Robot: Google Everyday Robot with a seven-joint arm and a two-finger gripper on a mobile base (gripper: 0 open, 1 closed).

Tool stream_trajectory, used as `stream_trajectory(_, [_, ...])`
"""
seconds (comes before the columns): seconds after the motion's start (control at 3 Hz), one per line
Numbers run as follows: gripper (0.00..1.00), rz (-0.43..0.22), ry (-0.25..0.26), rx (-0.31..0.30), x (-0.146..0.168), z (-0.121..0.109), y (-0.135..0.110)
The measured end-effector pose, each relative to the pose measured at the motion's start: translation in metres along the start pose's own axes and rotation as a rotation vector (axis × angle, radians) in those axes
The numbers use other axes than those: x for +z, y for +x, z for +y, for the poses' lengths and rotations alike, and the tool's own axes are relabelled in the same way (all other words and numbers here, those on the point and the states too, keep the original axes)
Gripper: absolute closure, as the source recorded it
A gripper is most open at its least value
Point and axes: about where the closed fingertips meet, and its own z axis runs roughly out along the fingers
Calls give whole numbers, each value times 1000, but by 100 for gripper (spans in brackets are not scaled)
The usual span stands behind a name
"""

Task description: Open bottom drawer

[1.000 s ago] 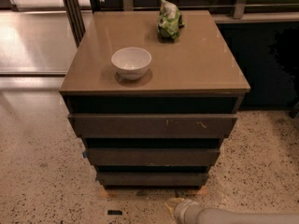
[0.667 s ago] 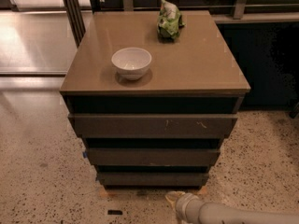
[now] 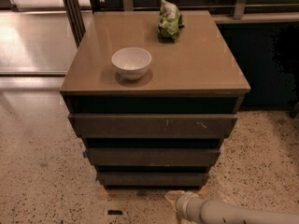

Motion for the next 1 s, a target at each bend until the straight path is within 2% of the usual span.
stream_trajectory(0.33, [100, 29, -69, -84, 19, -27, -2])
stream_trajectory(0.67, [100, 57, -167, -121, 48, -76, -14])
stream_trajectory(1.0, [100, 56, -167, -121, 48, -76, -14])
